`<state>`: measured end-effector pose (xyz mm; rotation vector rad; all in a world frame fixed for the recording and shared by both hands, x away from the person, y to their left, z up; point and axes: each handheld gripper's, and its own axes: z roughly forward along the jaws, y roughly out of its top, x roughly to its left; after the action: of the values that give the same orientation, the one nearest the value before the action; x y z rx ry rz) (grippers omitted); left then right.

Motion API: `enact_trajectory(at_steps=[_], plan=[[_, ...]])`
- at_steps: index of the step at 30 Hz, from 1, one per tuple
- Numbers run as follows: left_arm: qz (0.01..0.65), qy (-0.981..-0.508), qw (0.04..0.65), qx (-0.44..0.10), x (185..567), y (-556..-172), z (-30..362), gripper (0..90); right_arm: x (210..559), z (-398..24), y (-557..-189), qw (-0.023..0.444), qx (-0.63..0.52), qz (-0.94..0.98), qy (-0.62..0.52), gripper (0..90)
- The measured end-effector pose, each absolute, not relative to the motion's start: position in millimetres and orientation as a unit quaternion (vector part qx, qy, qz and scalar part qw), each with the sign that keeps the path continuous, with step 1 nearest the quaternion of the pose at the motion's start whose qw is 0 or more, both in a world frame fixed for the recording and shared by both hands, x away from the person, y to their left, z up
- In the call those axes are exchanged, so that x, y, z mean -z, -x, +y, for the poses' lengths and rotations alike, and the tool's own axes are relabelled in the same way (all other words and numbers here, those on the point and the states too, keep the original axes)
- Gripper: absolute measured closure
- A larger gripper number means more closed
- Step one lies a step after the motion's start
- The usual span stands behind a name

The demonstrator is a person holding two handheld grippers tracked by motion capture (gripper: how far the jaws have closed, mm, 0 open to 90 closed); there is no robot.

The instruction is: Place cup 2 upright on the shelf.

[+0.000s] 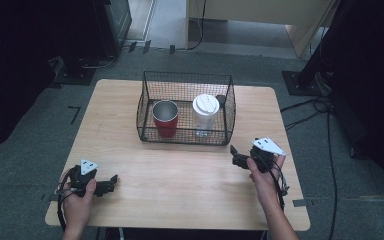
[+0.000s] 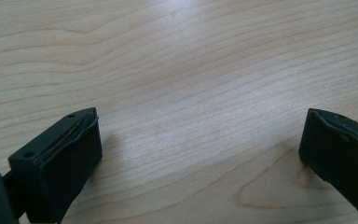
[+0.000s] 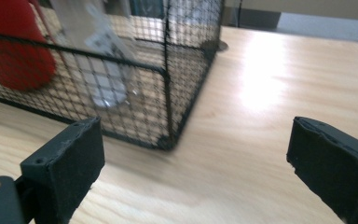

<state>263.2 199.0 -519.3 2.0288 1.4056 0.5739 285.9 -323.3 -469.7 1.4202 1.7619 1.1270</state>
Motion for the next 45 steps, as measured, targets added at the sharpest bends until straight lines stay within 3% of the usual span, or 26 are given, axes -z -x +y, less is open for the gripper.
enact_trajectory(at_steps=[16,45], plan=[[0.529,-0.764,0.299,-0.216,519.4,-263.2,199.0,0.0,501.3,-371.1,-259.2,0.294,-0.386,0.652,-0.583,3.7],[0.528,-0.765,0.298,-0.216,519.2,-263.1,199.2,0.0,526.5,-410.3,-222.1,0.256,-0.295,0.673,-0.628,3.5]])
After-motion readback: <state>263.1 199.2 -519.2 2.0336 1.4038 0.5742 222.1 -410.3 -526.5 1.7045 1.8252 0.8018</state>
